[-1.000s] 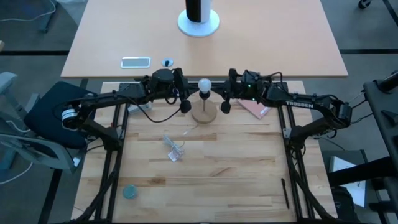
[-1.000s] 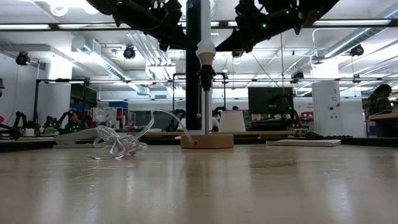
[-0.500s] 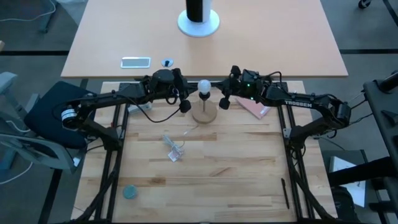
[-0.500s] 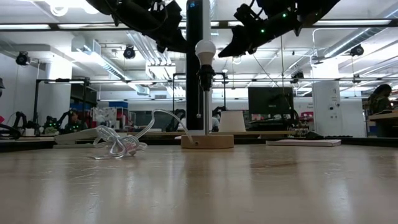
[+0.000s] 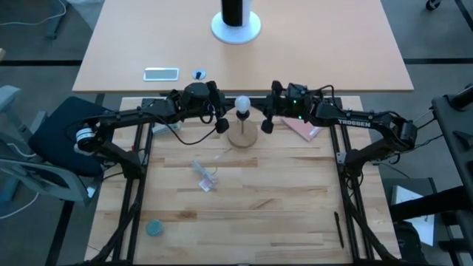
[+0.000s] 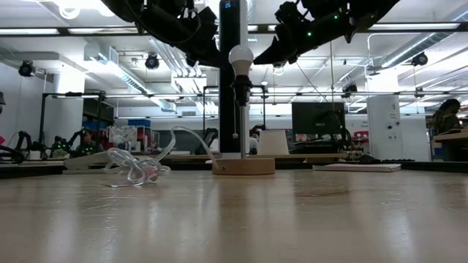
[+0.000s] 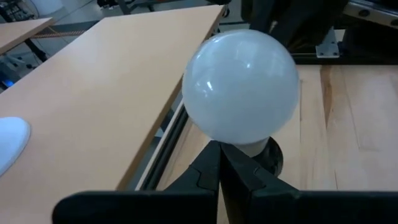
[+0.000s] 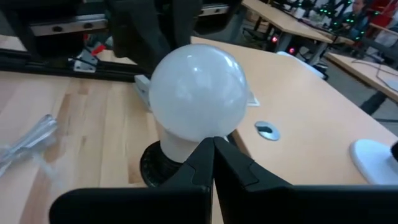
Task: Screw lightbulb
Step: Insert the lightbulb on the desk lamp
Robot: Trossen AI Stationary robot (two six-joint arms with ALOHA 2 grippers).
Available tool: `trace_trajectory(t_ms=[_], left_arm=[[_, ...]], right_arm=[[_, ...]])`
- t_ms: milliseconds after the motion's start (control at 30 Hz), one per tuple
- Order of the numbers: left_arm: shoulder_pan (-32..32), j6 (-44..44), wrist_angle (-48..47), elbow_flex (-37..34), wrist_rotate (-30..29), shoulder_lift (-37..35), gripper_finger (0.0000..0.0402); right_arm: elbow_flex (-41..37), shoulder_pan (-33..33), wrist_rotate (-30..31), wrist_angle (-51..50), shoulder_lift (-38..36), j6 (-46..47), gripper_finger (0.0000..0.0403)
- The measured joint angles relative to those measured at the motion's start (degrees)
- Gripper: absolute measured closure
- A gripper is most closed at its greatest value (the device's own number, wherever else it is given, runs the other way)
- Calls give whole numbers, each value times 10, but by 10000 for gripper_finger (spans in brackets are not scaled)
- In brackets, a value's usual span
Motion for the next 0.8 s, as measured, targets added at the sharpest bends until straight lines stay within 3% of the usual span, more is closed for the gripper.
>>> trace_trajectory(t_ms=[333, 467, 600, 800], left_arm=[[-1, -7, -57, 0, 10, -8, 401], [-1, 9, -76, -15, 40, -8, 401], [0, 15, 0, -72, 58, -8, 401], [3, 24, 224, -189, 59, 1, 401]], right_arm=[[0, -3, 33, -37, -2, 5, 401], [0, -16, 36, -53, -1, 6, 401], [-1, -26, 21, -51, 6, 10, 401], [-3, -30, -42, -21, 15, 2, 401]])
